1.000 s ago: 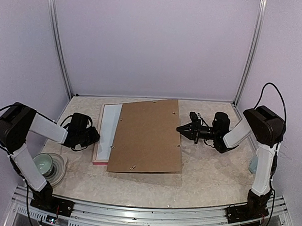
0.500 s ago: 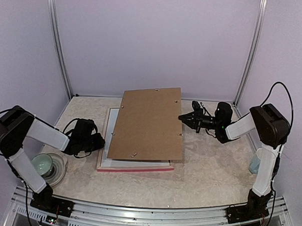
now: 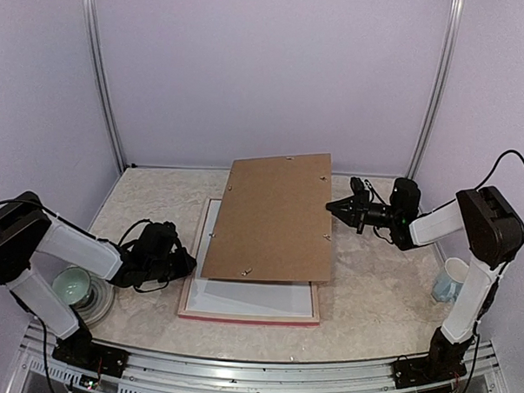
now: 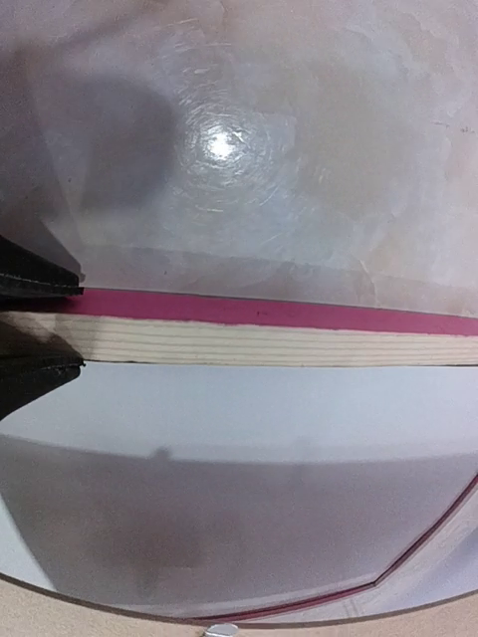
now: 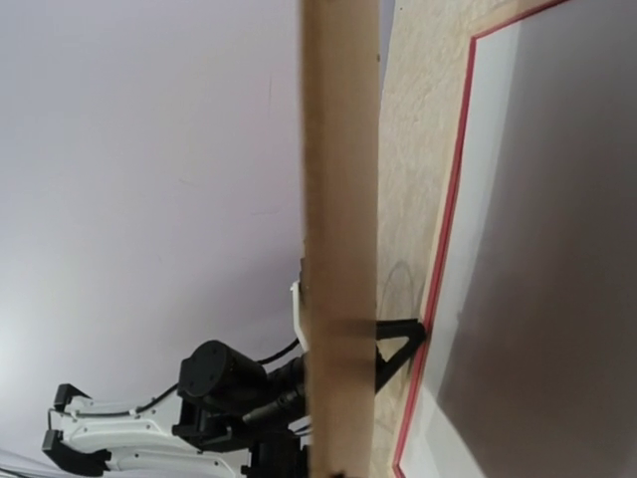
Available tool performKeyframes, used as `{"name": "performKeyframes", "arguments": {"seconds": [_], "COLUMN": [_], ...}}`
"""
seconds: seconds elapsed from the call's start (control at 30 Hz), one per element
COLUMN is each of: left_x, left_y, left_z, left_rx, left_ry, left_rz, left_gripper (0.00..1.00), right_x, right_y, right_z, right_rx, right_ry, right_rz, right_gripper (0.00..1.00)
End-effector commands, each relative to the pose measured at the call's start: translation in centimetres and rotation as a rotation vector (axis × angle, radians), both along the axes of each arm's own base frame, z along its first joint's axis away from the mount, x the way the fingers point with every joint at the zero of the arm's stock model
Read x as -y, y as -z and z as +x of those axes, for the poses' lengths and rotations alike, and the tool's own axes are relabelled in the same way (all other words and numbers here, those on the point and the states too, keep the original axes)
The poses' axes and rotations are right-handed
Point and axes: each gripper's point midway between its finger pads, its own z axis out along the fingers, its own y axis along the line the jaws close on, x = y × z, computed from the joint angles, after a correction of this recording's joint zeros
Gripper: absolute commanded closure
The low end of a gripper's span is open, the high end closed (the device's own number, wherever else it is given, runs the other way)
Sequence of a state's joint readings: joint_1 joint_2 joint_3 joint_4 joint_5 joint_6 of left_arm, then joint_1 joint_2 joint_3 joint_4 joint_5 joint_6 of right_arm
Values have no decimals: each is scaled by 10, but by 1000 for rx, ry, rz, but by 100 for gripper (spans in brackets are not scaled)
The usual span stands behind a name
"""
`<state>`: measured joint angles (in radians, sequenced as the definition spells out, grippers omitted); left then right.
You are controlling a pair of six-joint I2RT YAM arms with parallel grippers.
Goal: Put the photo into the frame
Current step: Move the frame body to the center of the board, then place the backboard on the frame body.
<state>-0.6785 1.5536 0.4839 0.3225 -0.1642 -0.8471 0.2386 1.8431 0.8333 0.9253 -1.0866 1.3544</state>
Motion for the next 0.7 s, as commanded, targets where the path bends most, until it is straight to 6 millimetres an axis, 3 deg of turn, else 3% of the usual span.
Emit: {"name": "performKeyframes", "arguments": {"seconds": [0.0, 0.1, 0.23, 0.4, 0.53, 0.67], "left_x": [-4, 0, 7, 2, -7, -7], "left_y": [13, 8, -15, -59, -88, -93], "left_z": [-16, -15, -10, -4, 2, 6], "left_rx": [-81, -77, -47, 34, 106, 104], "left_ry": [-56, -49, -24, -40, -64, -46], "left_rz": [-30, -51, -67, -72, -42, 17], "left_gripper": [90, 80, 65, 53, 51, 51], "right_x": [7, 8, 9, 10, 11, 11], "right_y": [-20, -21, -20, -16, -15, -18], "right_z": [-18, -24, -28, -33, -37, -39], "right_rx": [99, 105, 111, 110, 103, 107], "right_ry": [-13, -13, -11, -12, -11, -9], "right_rz": [2, -2, -7, -2, 11, 16], "right_gripper": [100, 100, 100, 100, 100, 100]}}
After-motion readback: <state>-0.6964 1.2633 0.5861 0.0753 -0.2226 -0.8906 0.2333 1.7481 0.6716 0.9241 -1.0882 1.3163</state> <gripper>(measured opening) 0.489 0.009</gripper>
